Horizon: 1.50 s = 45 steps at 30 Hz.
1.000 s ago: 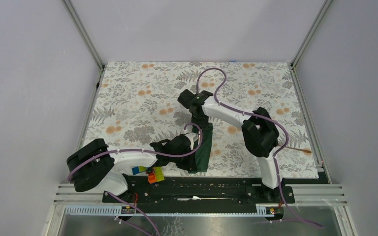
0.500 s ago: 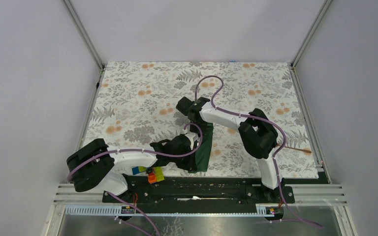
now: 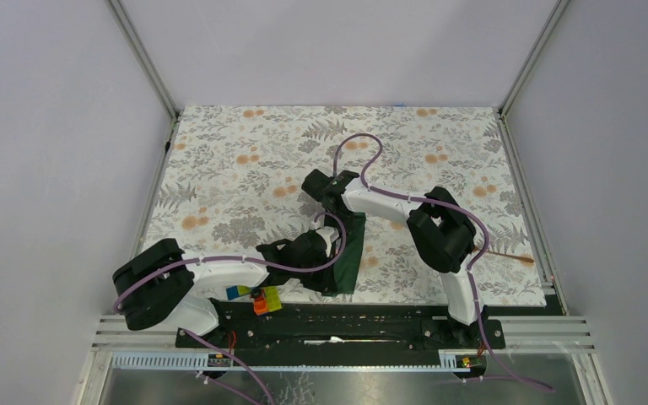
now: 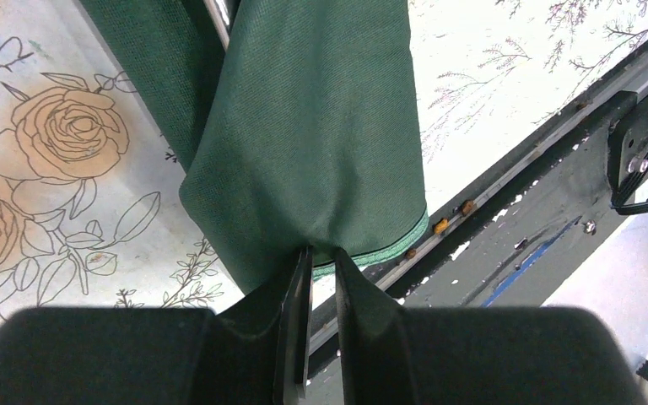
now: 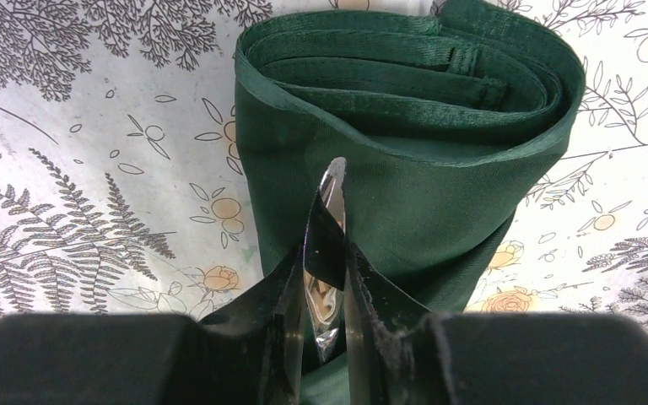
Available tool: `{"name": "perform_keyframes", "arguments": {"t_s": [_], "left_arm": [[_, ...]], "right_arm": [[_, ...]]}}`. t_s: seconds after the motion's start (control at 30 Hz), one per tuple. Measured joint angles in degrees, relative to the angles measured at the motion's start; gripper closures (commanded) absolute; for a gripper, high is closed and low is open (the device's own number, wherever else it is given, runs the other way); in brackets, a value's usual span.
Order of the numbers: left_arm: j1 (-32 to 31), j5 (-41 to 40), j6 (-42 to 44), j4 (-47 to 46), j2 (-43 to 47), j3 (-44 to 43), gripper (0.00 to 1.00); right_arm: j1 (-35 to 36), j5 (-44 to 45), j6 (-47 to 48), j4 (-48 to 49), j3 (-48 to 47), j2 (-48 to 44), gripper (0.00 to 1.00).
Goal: Fold the napkin into a case and place the utensils inside
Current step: Insert the knife into the folded napkin.
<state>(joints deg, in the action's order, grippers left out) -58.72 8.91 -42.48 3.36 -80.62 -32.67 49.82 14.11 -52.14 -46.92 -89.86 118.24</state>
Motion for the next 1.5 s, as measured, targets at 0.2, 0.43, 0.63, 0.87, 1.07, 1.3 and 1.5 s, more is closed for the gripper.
{"name": "perform_keyframes", "arguments": {"t_s": [0.2, 0.43, 0.63, 0.87, 1.07, 1.3, 1.5], "left_arm": [[0.0, -0.5, 0.1, 0.4, 0.4, 0.0, 0.78], [0.1, -1.9, 0.5, 1.3, 1.6, 0.0, 0.76], [0.2, -2.0, 0.5, 3.0, 3.5, 0.0, 0.71], [0.2, -2.0, 0.5, 5.5, 7.0, -1.7, 0.68], [0.3, -1.8, 0.5, 7.4, 9.9, -2.7, 0.69], [0.6, -0.5, 0.6, 6.1, 10.8, -2.7, 0.75], [2.7, -0.1, 0.6, 2.3, 6.1, -2.1, 0.79]], "right_arm": [[0.0, -0.2, 0.0, 1.1, 0.8, 0.0, 0.73], [0.0, -0.2, 0.1, 1.1, 0.8, 0.0, 0.61], [0.0, -0.2, 1.3, -0.1, 0.5, 0.0, 0.56], [-0.4, -0.2, 5.1, -1.0, -0.3, -3.1, 0.52], [-6.2, -8.7, 10.8, 8.1, 7.5, -13.0, 0.43], [-15.7, -26.4, 16.0, 23.7, 19.0, -16.5, 0.38], [-16.7, -36.4, 18.7, 33.5, 20.8, -13.0, 0.38]]}}
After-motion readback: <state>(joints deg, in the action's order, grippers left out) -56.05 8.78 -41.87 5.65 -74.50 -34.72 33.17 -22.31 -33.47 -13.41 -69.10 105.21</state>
